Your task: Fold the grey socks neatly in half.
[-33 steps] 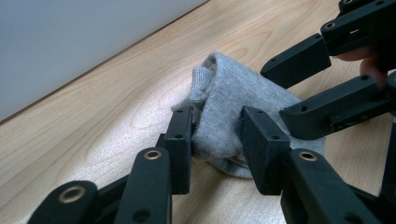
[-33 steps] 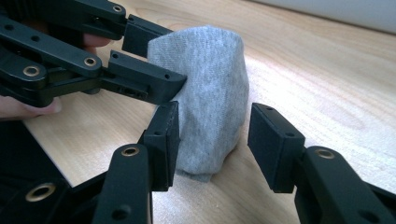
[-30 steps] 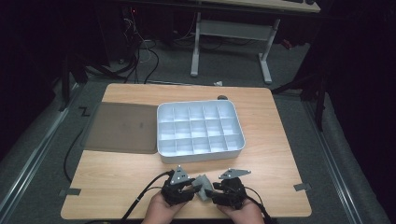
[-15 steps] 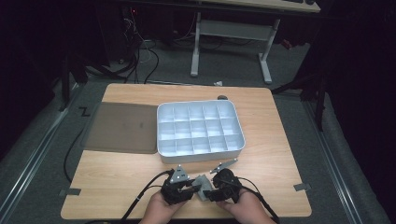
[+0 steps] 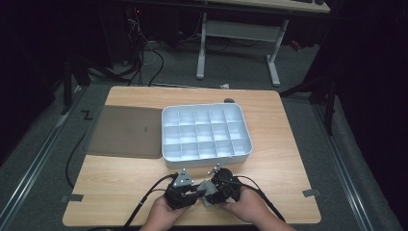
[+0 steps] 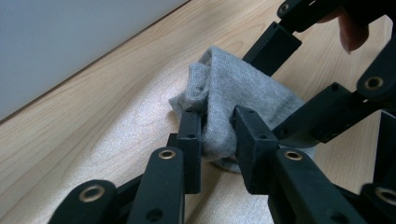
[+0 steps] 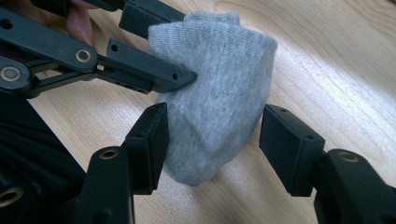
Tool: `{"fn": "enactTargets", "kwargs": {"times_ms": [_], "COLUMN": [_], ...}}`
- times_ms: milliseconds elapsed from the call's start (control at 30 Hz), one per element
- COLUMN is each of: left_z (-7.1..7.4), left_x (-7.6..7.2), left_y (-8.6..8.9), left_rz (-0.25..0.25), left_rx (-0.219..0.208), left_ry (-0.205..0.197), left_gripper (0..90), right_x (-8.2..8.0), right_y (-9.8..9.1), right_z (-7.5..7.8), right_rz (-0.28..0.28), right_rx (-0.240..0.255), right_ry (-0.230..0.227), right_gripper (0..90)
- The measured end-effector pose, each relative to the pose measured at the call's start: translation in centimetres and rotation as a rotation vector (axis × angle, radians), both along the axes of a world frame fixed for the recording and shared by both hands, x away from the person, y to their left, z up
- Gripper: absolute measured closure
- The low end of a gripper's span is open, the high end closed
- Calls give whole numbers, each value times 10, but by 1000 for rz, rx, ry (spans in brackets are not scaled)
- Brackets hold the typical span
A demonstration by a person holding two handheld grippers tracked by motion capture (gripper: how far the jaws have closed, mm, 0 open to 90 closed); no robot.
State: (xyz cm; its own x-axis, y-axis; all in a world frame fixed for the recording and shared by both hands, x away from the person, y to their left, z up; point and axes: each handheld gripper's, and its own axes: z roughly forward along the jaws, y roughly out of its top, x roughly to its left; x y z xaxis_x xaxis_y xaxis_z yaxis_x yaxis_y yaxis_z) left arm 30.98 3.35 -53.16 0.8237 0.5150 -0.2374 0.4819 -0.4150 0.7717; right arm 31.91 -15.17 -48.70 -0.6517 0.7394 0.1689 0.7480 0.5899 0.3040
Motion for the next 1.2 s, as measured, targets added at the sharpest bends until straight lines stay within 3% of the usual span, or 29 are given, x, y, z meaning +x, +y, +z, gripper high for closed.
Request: {"fn": "enactTargets", "kwargs": {"times_ms": [267, 433, 633, 733, 900, 1000, 1200], "left_z": [0, 3, 20, 21, 15, 11, 6], "left_x": [3, 3, 5, 6, -6, -11, -11], "left_y": [2, 7, 34, 48, 70, 81, 88], "left_rz": [-8, 22, 84, 115, 139, 173, 187], "left_rx": [-13, -30, -85, -56, 53, 67, 68], "left_ry": [22, -2, -42, -50, -87, -121, -110], "left_gripper": [727, 627, 535, 517, 503, 497, 498], "right_x": [3, 5, 4, 5, 6, 10, 11], "right_y": [6, 7, 7, 6, 6, 6, 11], "right_z": [0, 0, 0, 0, 0, 0, 4], "right_rz": [31, 53, 55, 77, 67, 52, 30], "right_rx": [-19, -22, -17, -17, -14, -10, -43], "right_ry": [19, 16, 13, 4, 24, 45, 64], "right_gripper": [505, 563, 598, 610, 615, 612, 586]}}
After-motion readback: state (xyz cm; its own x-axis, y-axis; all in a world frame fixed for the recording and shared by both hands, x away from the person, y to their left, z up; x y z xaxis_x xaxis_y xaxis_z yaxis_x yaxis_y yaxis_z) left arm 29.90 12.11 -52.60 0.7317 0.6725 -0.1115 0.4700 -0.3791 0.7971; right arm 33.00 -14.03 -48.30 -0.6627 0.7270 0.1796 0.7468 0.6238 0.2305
